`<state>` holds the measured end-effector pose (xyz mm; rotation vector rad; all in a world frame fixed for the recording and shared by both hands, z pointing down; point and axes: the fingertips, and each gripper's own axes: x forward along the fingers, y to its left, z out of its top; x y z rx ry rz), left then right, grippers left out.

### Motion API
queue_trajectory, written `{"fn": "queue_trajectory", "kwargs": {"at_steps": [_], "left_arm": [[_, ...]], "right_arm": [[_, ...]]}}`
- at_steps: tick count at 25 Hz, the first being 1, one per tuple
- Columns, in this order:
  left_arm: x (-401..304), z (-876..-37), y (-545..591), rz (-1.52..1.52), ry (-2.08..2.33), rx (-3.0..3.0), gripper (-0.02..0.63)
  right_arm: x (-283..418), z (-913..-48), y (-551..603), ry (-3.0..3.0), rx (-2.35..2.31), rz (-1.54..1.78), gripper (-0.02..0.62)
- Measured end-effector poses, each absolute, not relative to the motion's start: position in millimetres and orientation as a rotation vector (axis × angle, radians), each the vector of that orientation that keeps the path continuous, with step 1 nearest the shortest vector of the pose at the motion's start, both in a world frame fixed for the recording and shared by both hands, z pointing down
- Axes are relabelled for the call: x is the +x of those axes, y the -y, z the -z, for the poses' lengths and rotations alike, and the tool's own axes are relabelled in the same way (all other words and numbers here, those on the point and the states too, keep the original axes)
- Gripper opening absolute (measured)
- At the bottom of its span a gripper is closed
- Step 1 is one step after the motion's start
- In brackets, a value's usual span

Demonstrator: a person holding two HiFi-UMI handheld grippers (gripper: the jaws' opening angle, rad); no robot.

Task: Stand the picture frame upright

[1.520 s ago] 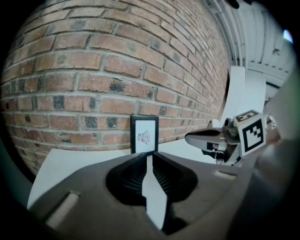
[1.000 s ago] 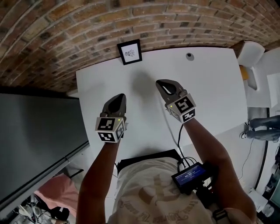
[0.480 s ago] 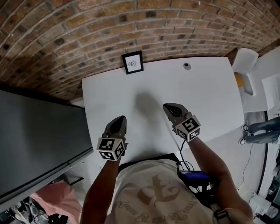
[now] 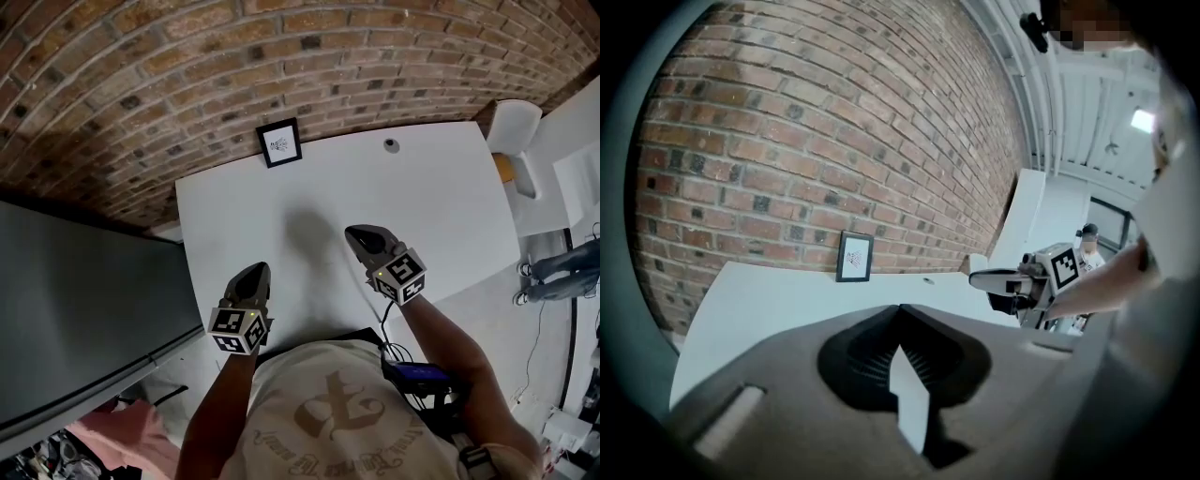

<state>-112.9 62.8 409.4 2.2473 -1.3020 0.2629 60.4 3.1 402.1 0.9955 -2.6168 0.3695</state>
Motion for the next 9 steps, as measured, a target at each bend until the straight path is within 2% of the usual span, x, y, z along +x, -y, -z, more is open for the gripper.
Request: {"fn": "queue_trajectory", "kwargs": {"at_steps": [9], "left_arm": [[-106.9,-408.3,-61.3,-0.277,1.290,2.263,0.005]], "right_arm": [[62.4,-398.5,-1.6,2.614,0.995,-0.360,0.006]]}}
